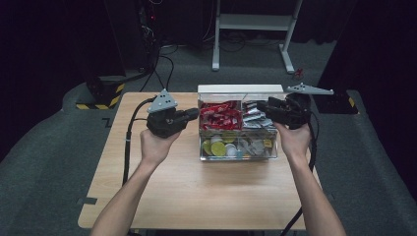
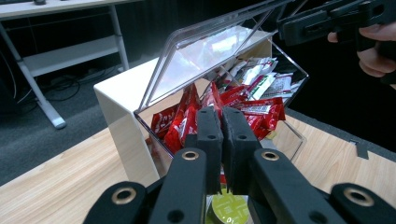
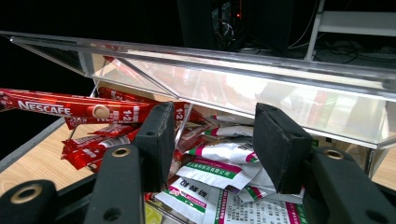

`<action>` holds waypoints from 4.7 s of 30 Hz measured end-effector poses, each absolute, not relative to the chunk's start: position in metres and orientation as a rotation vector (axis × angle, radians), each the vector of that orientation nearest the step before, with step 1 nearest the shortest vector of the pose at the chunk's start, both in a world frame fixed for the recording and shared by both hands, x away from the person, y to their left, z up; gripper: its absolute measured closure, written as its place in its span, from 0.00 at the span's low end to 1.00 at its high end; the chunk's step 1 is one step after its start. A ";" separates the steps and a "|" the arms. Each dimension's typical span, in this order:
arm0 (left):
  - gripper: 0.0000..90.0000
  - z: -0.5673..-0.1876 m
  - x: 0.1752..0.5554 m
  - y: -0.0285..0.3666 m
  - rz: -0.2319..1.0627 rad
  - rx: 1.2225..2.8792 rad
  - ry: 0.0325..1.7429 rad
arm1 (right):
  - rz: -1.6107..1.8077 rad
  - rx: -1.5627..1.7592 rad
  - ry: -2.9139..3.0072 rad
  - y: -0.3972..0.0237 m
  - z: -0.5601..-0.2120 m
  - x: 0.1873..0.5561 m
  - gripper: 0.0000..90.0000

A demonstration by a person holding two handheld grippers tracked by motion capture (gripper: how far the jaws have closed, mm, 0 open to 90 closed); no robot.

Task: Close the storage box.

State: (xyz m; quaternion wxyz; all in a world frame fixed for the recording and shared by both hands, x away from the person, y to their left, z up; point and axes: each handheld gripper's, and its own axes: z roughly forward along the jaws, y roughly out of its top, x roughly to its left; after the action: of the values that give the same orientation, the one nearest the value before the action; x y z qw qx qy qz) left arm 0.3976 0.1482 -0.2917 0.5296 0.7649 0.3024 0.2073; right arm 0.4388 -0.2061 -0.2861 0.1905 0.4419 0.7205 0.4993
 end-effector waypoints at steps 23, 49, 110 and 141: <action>0.97 -0.290 0.378 0.175 0.471 1.770 0.717 | 1.381 1.246 2.022 -0.204 -0.285 0.438 0.54; 0.97 -0.296 0.352 0.217 0.477 1.695 0.771 | 1.384 1.244 2.026 -0.205 -0.285 0.438 0.53; 0.97 -0.362 0.354 0.274 0.551 1.674 1.005 | 1.370 1.256 2.011 -0.205 -0.288 0.436 0.52; 0.97 -0.403 0.374 0.254 0.520 1.731 1.072 | 1.377 1.249 2.005 -0.206 -0.289 0.436 0.52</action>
State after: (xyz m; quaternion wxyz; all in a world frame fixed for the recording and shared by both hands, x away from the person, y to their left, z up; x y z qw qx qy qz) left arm 0.3740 0.2543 -0.4028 0.4971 0.7147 0.4426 0.2148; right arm 0.4358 -0.2057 -0.2891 0.2022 0.4474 0.7181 0.4933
